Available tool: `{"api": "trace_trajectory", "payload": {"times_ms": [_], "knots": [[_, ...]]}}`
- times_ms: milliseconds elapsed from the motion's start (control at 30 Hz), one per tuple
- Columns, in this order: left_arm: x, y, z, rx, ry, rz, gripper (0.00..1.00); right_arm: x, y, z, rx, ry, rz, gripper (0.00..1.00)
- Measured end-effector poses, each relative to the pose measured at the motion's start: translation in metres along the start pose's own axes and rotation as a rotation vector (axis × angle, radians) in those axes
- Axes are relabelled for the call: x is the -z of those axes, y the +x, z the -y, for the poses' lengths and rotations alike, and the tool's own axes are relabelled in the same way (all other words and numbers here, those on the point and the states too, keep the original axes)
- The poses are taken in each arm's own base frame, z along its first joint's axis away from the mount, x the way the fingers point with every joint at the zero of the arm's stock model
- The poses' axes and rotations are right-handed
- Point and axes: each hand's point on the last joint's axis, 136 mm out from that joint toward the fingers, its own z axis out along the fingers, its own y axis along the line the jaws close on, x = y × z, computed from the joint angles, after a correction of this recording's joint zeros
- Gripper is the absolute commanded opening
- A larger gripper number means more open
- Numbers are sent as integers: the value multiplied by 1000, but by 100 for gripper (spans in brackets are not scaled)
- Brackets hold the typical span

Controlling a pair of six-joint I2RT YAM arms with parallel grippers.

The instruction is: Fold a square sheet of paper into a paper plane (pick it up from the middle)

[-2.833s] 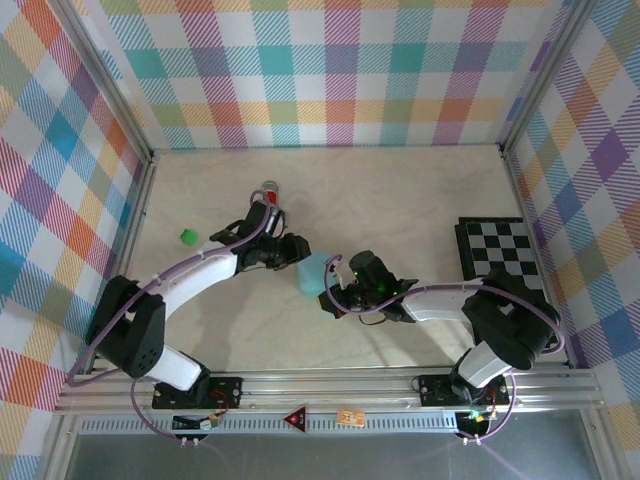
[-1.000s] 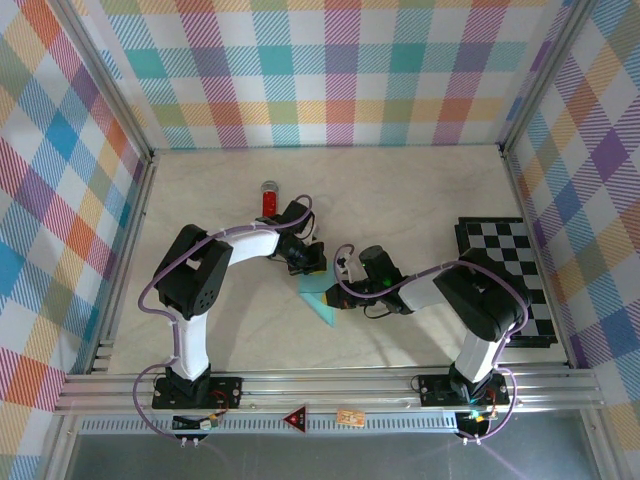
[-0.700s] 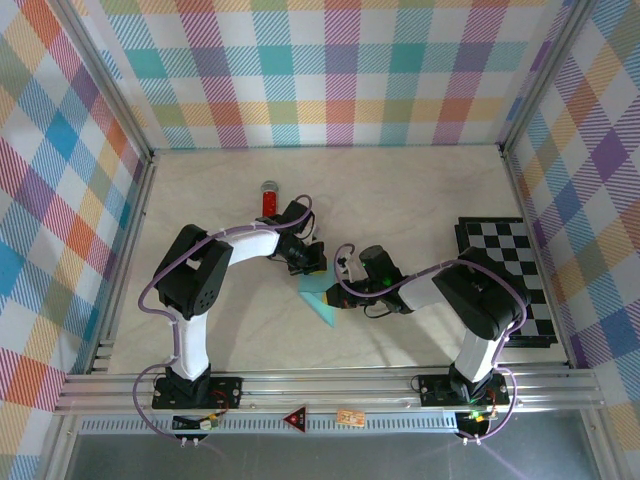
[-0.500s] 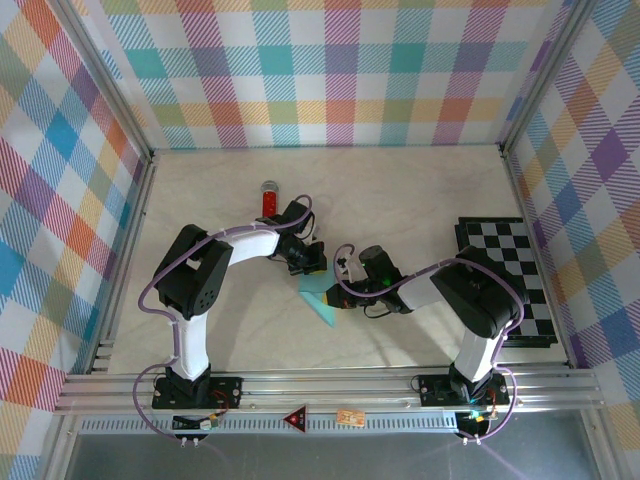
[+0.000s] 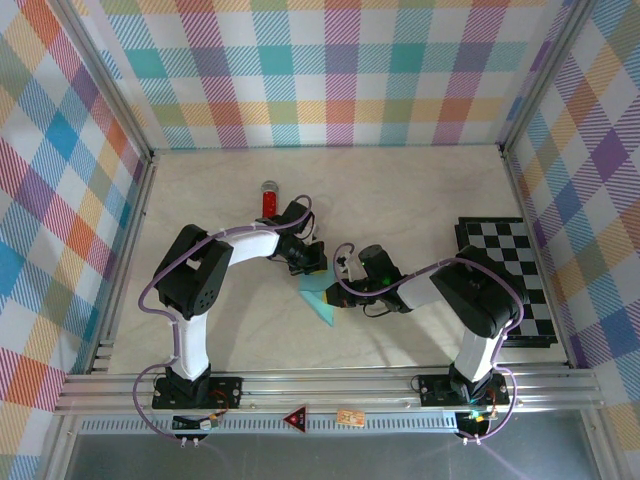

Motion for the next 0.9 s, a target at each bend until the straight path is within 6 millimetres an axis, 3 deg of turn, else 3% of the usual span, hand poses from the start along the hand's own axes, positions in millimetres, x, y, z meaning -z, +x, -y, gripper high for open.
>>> {"api": "trace_trajectory", "payload": {"times_ms": [900], "knots": [[0, 0, 1, 5, 4, 2, 1, -2, 2, 4, -9, 12, -7, 1]]}}
